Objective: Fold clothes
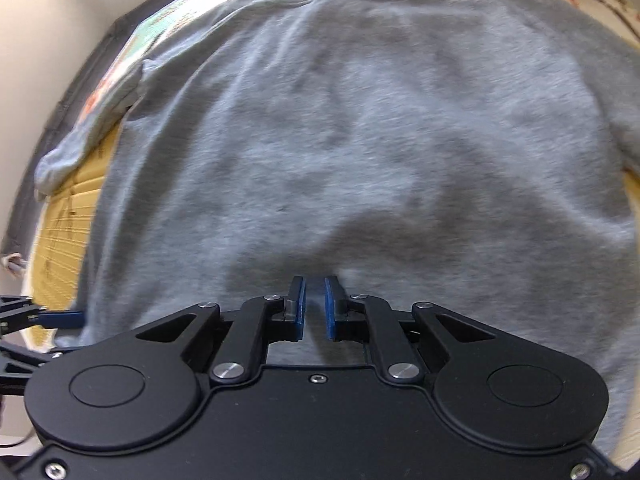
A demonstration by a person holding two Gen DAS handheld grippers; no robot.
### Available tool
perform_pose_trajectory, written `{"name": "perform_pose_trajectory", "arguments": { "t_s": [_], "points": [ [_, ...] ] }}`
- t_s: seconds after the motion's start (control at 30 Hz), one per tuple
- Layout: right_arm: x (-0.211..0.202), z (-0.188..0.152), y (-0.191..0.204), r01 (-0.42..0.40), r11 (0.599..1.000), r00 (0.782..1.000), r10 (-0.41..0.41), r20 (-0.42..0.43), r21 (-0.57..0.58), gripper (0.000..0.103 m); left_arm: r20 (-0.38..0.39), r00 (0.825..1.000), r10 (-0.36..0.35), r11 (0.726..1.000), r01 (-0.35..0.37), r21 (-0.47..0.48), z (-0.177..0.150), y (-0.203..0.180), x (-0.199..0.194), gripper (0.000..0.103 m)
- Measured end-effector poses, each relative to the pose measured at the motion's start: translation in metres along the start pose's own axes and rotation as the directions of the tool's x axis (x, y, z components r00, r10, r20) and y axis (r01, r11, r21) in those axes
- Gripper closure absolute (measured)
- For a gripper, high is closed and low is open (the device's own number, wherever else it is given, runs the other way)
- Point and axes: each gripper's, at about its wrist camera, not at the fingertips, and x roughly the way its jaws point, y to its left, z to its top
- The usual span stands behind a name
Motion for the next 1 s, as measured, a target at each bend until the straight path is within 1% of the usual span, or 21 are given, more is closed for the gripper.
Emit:
{"name": "perform_pose_trajectory", "arguments": {
  "t_s": [0.13,0.17,0.27,0.37,0.43,0.5,0.57,0.6,0.7,0.77,0.8,0.87,0.93,1.0],
  "points": [
    [-0.01,0.0,-0.014,0.011,0.999,1.0,-0.011,-0.001,0.032,0.095,-0.014,1.0,0.009,1.0,-0.009,0.002,-0.005,0.001,-0.002,0.043],
    [-0.014,-0.001,-0.017,0.007,0.999,1.0,-0.007,0.0,0.036,0.091,-0.015,1.0,0.01,1.0,-0.01,-0.005,-0.005,0.002,-0.003,0.043],
    [-0.028,-0.004,-0.019,-0.076,0.997,0.997,0.076,0.0,0.012,0.091,0.005,1.0,-0.006,1.0,0.006,-0.015,0.0,0.001,-0.01,0.043],
    [-0.04,-0.01,-0.009,-0.144,0.989,0.989,0.143,-0.025,-0.039,0.091,0.061,0.997,-0.051,0.999,0.051,0.003,0.006,-0.004,-0.023,0.043],
    [-0.046,-0.015,0.0,-0.193,0.979,0.981,0.19,-0.049,-0.072,0.091,0.095,0.99,-0.1,0.995,0.098,0.03,0.01,-0.012,-0.03,0.042],
    [-0.049,-0.021,0.011,-0.232,0.966,0.971,0.225,-0.079,-0.109,0.091,0.11,0.981,-0.157,0.987,0.152,0.058,0.014,-0.022,-0.032,0.04],
    [-0.049,-0.027,0.025,-0.263,0.953,0.962,0.248,-0.113,-0.15,0.091,0.103,0.974,-0.203,0.976,0.193,0.097,0.016,-0.036,-0.03,0.04],
    [-0.049,-0.031,0.031,-0.275,0.947,0.958,0.256,-0.128,-0.167,0.091,0.096,0.972,-0.215,0.972,0.203,0.118,0.017,-0.043,-0.027,0.04],
    [-0.044,-0.043,0.045,-0.294,0.935,0.95,0.263,-0.167,-0.197,0.091,0.064,0.974,-0.218,0.967,0.207,0.147,0.017,-0.062,-0.014,0.039],
    [-0.04,-0.051,0.05,-0.297,0.933,0.947,0.259,-0.19,-0.205,0.091,0.033,0.972,-0.232,0.964,0.225,0.141,0.016,-0.067,-0.004,0.038],
    [-0.037,-0.055,0.051,-0.294,0.933,0.946,0.254,-0.2,-0.207,0.091,0.012,0.972,-0.233,0.964,0.229,0.133,0.015,-0.068,0.002,0.036],
    [-0.031,-0.061,0.051,-0.276,0.938,0.948,0.23,-0.22,-0.21,0.091,-0.037,0.979,-0.202,0.971,0.205,0.121,0.011,-0.068,0.015,0.033],
    [-0.024,-0.066,0.047,-0.241,0.951,0.951,0.193,-0.241,-0.192,0.091,-0.047,0.979,-0.196,0.971,0.201,0.13,0.009,-0.069,0.017,0.03],
    [-0.02,-0.069,0.037,-0.231,0.963,0.95,0.191,-0.247,-0.142,0.094,-0.054,0.981,-0.186,0.971,0.192,0.141,0.006,-0.069,0.016,0.028]
  ]
}}
